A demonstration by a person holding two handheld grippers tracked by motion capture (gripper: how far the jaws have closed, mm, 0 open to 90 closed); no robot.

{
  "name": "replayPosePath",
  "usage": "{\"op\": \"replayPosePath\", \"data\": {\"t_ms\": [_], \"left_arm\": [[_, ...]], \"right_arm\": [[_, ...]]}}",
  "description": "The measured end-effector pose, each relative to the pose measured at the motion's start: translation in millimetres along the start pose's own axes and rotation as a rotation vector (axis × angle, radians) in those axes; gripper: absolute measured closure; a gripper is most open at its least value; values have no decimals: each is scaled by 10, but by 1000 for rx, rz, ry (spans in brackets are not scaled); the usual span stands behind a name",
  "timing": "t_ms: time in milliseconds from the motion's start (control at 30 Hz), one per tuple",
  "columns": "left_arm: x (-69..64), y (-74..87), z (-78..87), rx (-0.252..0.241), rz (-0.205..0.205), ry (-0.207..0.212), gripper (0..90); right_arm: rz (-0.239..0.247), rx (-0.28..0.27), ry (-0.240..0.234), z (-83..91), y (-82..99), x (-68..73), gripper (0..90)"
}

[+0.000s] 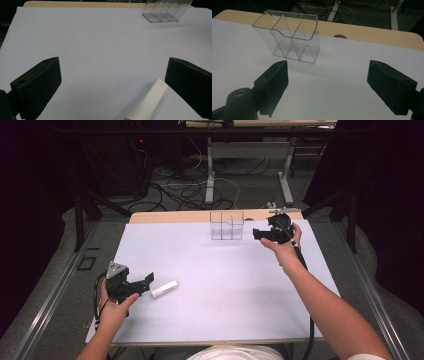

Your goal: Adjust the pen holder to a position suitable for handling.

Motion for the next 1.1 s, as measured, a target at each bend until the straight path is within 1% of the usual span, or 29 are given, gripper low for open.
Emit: {"op": "replayPosePath", "data": {"t_ms": [67,133,200,233,267,300,400,433,467,500,600,633,667,700,800,833,900,933,967,1000,1067,1100], "left_arm": [[3,1,2,1,4,-1,5],[10,2,6,3,0,-2,5],[11,1,5,1,5,-2,5],[11,1,4,1,4,-2,5],[10,2,3,1,4,-2,5],[9,3,2,2,3,-2,5],[8,5,2,3,1,-1,5],[10,5,2,2,-1,0,5],[11,8,7,5,0,-1,5],[12,10,9,4,1,-2,5],[25,11,21,1,6,-4,5],[31,13,21,-3,6,-7,5],[37,14,23,-3,7,-8,5],[41,15,25,-2,13,-10,5],[59,17,26,-1,15,-14,5],[62,16,27,-2,20,-14,6],[67,17,27,-1,23,-18,6],[69,18,28,-2,24,-17,6],[69,19,28,-4,24,-17,6],[72,19,28,-6,22,-17,6],[73,19,33,-7,25,-18,6],[74,18,36,-8,26,-19,6]], "right_arm": [[-1,7,-3,-27,-34,19,165],[-2,37,-18,-114,-125,75,177],[-8,43,-18,-170,-180,116,184],[-8,43,-18,-170,-180,116,184],[-12,51,-16,-194,-206,132,189],[-27,63,-11,-241,-252,169,190],[-25,65,5,-286,-293,193,191],[-21,69,6,-334,-327,210,214],[-21,69,6,-334,-327,210,214],[-30,74,8,-384,-352,219,217],[-28,81,24,-463,-381,220,226],[-28,81,24,-463,-381,220,226],[-36,83,29,-522,-395,221,235],[-36,83,29,-522,-395,221,235],[-44,86,35,-615,-408,215,248],[-55,95,32,-676,-413,223,280],[-54,97,28,-702,-418,220,290],[-53,102,36,-755,-429,228,315],[-53,102,36,-755,-429,228,315],[-54,100,37,-779,-437,231,339],[-77,105,27,-825,-446,237,381],[-76,106,34,-852,-449,237,394]]}}
Point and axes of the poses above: each handheld gripper's, and its own axes: z roughly backward along the jaws, y roughly out of its underside, x roughly to its left, the point moved 3 cm from there along -z, roughly forward along the jaws, and after that the axes turned 7 degrees about -x, right-handed, at the moved point
